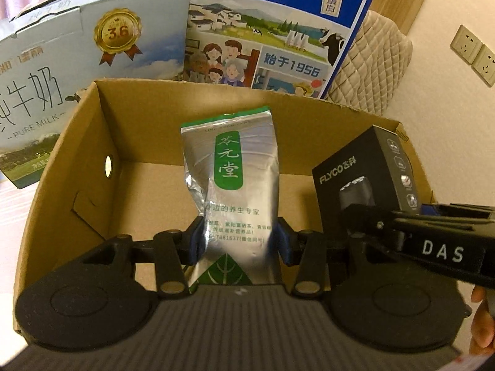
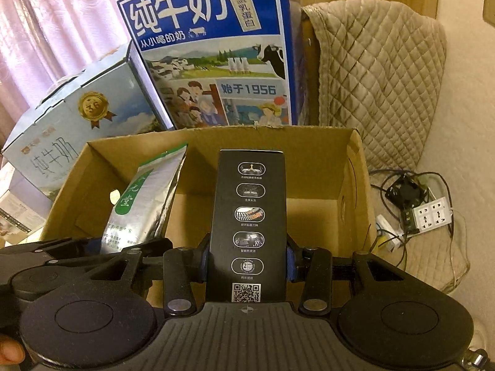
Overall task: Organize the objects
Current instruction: 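Lower both items into the box and open both tools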
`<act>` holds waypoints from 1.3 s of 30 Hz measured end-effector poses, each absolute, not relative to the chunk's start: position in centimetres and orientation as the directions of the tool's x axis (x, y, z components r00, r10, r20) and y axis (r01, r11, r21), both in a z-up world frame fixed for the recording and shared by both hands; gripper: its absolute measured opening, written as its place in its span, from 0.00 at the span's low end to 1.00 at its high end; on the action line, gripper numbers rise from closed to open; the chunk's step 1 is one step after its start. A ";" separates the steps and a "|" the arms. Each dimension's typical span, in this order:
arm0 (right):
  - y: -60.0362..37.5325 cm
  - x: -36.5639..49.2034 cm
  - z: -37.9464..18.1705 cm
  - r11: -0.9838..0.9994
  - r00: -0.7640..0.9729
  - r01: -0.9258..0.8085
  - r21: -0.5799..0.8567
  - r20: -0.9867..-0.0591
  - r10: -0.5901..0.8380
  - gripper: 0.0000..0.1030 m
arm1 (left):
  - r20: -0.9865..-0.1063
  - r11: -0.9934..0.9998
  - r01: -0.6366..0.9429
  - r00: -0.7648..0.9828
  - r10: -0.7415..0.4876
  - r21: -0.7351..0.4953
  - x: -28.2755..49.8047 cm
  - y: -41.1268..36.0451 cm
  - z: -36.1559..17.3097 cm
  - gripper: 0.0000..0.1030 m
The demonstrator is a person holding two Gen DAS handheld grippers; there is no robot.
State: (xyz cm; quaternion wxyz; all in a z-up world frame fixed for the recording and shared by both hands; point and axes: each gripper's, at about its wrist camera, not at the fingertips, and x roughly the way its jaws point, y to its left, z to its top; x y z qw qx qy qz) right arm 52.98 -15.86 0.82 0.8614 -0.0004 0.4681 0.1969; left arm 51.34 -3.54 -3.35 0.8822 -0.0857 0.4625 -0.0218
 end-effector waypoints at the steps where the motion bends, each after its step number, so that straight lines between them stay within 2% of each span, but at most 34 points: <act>1: -15.9 53.1 0.7 0.923 0.483 -0.338 0.186 -0.807 0.339 0.40 | -0.813 0.985 -0.037 0.570 -0.118 -0.169 51.4 -3.6 -3.4 0.44; 5: -15.9 53.3 0.6 0.925 0.483 -0.330 0.188 -0.808 0.337 0.40 | -0.807 0.992 -0.017 0.583 -0.093 -0.127 51.6 -4.0 -3.3 0.49; 7: -16.0 53.3 0.5 0.926 0.484 -0.326 0.192 -0.808 0.337 0.40 | -0.804 0.995 0.000 0.589 -0.082 -0.102 51.5 -4.2 -3.2 0.61; 8: -16.0 53.3 0.5 0.927 0.484 -0.323 0.193 -0.808 0.337 0.40 | -0.802 0.996 -0.001 0.592 -0.074 -0.092 51.5 -4.2 -3.1 0.62; 20: -16.0 53.7 0.2 0.929 0.470 -0.297 0.220 -0.814 0.343 0.40 | -0.813 0.996 -0.010 0.577 -0.069 -0.092 50.9 -3.1 -3.2 0.64; 21: -16.0 53.9 0.1 0.927 0.467 -0.291 0.235 -0.811 0.353 0.41 | -0.813 0.996 -0.011 0.578 -0.064 -0.087 50.9 -3.0 -3.2 0.65; 22: -16.0 53.9 0.0 0.924 0.464 -0.290 0.249 -0.808 0.363 0.48 | -0.813 0.997 -0.011 0.580 -0.060 -0.081 50.8 -2.9 -3.1 0.67; 23: -16.1 53.9 0.0 0.924 0.468 -0.285 0.256 -0.804 0.367 0.66 | -0.812 0.997 -0.011 0.581 -0.056 -0.077 50.7 -2.8 -3.0 0.68; 25: -16.1 53.8 0.2 0.921 0.482 -0.290 0.261 -0.792 0.376 0.81 | -0.809 0.998 -0.009 0.586 -0.050 -0.068 50.5 -2.6 -2.7 0.74; 30: -16.5 53.2 1.0 0.911 0.489 -0.304 0.280 -0.774 0.401 0.81 | -0.807 0.998 -0.010 0.589 -0.045 -0.063 49.8 -2.1 -2.2 0.82; 39: -17.2 50.4 2.3 0.901 0.502 -0.373 0.222 -0.768 0.397 0.81 | -0.785 1.000 0.005 0.619 -0.025 -0.028 47.4 -1.9 -0.6 0.95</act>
